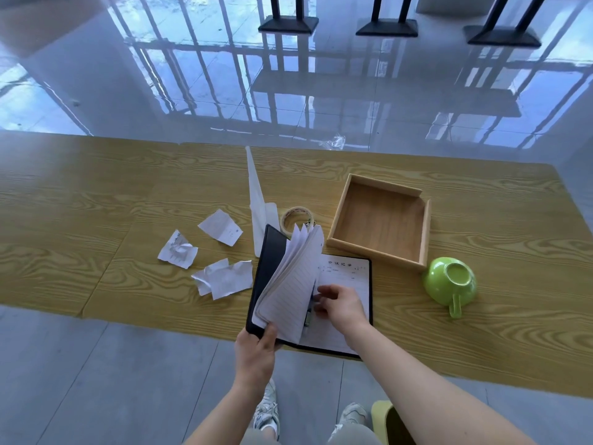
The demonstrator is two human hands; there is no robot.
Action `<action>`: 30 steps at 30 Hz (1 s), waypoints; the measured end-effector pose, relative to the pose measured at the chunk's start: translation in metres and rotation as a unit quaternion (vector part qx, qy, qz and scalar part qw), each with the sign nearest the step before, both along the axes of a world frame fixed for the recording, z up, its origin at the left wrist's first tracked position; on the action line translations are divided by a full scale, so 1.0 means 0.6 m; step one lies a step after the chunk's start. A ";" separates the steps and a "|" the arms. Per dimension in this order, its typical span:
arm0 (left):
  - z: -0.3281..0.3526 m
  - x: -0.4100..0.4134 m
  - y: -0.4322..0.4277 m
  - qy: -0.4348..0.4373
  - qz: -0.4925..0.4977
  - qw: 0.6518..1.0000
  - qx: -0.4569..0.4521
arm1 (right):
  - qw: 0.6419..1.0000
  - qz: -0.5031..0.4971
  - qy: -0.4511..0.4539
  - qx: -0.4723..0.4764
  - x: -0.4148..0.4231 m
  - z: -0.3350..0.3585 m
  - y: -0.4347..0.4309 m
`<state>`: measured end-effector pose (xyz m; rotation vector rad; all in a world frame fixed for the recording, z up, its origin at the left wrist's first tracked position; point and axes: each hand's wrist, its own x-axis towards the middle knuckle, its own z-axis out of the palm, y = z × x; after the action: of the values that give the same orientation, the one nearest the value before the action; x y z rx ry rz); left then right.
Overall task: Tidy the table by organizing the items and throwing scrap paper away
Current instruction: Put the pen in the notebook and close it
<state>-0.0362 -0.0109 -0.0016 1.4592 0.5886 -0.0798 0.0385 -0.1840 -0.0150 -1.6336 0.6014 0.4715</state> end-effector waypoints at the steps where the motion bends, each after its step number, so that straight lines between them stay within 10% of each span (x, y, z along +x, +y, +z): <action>1: -0.001 0.000 0.001 0.002 0.000 1.000 -0.003 | 1.000 0.001 0.000 0.013 0.000 0.000 0.000; 12: -0.011 0.000 0.008 0.002 -0.021 1.000 0.012 | 0.998 -0.029 -0.004 0.057 -0.015 0.001 -0.034; 16: -0.006 -0.008 0.003 -0.045 -0.105 0.980 0.163 | 0.997 -0.058 -0.030 0.038 -0.031 0.000 -0.068; 23: 0.024 -0.011 -0.055 -0.236 -0.299 0.818 0.431 | 0.984 -0.135 -0.052 -0.106 -0.050 -0.010 -0.150; 30: 0.015 0.011 -0.125 -0.273 -0.402 0.657 0.576 | 0.991 -0.136 -0.015 0.002 -0.056 -0.003 -0.152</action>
<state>-0.0294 -0.0860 0.0073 2.7511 -0.7563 0.0713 0.0050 -0.2749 -0.0165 -1.5242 0.7872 0.2454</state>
